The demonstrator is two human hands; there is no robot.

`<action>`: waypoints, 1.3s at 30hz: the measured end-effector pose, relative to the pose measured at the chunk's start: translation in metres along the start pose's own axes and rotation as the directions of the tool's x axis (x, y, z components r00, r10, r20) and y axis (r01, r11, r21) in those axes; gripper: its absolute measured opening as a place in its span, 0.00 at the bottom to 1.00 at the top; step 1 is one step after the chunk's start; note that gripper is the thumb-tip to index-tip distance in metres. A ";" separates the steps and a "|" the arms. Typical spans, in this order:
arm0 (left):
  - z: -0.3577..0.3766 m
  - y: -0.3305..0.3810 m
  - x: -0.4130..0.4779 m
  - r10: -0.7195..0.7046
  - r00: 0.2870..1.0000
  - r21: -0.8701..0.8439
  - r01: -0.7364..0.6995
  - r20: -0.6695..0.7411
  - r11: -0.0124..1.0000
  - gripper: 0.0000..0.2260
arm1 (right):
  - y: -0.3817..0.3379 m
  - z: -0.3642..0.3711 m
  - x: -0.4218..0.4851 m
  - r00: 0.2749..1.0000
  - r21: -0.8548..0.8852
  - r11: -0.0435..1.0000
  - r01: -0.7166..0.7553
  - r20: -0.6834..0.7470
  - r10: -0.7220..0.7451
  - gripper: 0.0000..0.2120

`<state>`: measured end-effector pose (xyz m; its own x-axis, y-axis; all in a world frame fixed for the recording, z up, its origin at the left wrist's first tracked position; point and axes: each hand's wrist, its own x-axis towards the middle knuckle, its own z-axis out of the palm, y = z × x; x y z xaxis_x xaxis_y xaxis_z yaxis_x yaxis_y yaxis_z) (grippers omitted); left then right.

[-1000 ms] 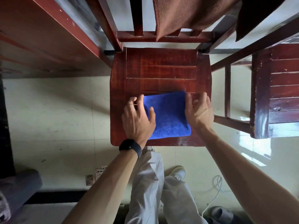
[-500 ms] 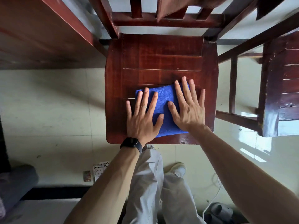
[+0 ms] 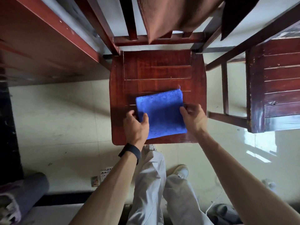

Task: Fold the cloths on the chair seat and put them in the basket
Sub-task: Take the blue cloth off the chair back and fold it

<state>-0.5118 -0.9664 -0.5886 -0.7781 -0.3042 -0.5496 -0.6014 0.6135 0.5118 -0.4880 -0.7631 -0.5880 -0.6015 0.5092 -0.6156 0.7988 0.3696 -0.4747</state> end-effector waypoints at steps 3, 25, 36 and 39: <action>0.006 0.011 0.006 -0.223 0.969 -0.060 0.231 0.107 0.971 0.19 | -0.017 -0.003 0.012 0.977 0.078 0.984 -0.160 0.157 0.147 0.19; -0.069 0.128 -0.136 0.107 0.675 -0.360 0.246 0.730 0.900 0.17 | 0.052 -0.211 -0.136 0.927 0.694 0.673 -0.257 0.374 -0.031 0.17; -0.047 0.324 -0.395 0.241 0.438 -0.207 -0.123 0.866 0.970 0.16 | 0.129 -0.459 -0.330 0.994 0.878 0.476 0.054 -0.091 0.054 0.14; -0.021 0.370 -0.465 0.264 0.341 -0.185 -0.247 0.902 0.951 0.12 | 0.165 -0.503 -0.370 0.969 0.910 0.393 0.130 -0.200 0.144 0.15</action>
<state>-0.3767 -0.6137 -0.1298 -0.2601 0.7160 -0.6478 -0.4137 0.5235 0.7448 -0.1259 -0.4992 -0.1219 -0.4646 0.7027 -0.5389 0.2231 -0.4961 -0.8391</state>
